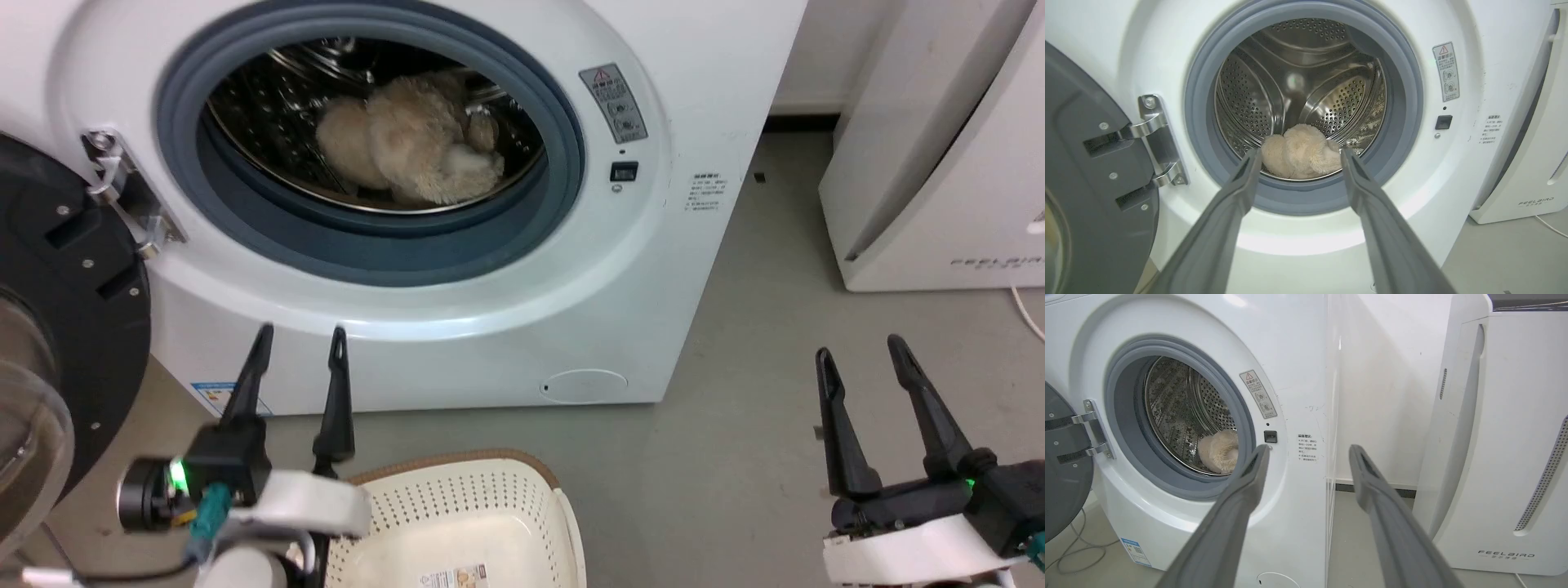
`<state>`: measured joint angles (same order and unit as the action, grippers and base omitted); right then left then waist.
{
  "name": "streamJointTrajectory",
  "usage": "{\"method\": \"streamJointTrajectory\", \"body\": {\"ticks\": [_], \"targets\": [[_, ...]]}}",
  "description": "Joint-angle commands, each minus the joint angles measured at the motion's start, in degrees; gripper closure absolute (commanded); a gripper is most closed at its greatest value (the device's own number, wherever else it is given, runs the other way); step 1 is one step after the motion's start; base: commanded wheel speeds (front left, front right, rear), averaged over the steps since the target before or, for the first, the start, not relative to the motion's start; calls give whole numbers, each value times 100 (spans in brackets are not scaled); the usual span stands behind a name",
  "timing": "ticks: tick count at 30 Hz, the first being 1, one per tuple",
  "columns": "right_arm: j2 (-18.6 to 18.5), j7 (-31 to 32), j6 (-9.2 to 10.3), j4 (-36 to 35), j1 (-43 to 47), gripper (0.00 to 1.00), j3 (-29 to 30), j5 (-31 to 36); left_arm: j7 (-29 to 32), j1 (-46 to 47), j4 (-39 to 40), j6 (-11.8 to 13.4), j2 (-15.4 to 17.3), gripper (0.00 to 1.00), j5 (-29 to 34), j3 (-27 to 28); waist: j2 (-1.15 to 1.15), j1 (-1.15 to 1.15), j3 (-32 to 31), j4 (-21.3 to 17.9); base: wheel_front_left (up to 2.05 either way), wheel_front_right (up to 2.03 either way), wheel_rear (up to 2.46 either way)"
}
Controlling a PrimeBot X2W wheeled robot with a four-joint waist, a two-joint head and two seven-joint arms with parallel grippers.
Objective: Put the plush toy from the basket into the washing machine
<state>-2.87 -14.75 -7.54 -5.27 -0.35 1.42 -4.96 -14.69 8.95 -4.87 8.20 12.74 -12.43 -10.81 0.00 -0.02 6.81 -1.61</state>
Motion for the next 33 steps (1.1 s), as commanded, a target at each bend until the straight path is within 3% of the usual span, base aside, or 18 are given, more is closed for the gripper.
{"method": "streamJointTrajectory", "body": {"ticks": [1,13,14,33], "targets": [[0,-25,5,28,119,0,-13,-9,-30,-194,114,60,-65,0,74,26,0,2,-106,44,0,0,0],[0,-25,5,176,325,0,-87,-29,-30,-1073,265,31,-472,0,240,177,0,2,-227,85,0,0,0],[1,2,0,161,257,100,-78,-9,2,-1035,271,33,-477,100,226,164,0,2,-228,85,0,0,0],[1,198,1,208,226,100,-85,58,199,-1018,297,-78,-545,100,360,282,0,2,-291,95,0,0,0]]}}
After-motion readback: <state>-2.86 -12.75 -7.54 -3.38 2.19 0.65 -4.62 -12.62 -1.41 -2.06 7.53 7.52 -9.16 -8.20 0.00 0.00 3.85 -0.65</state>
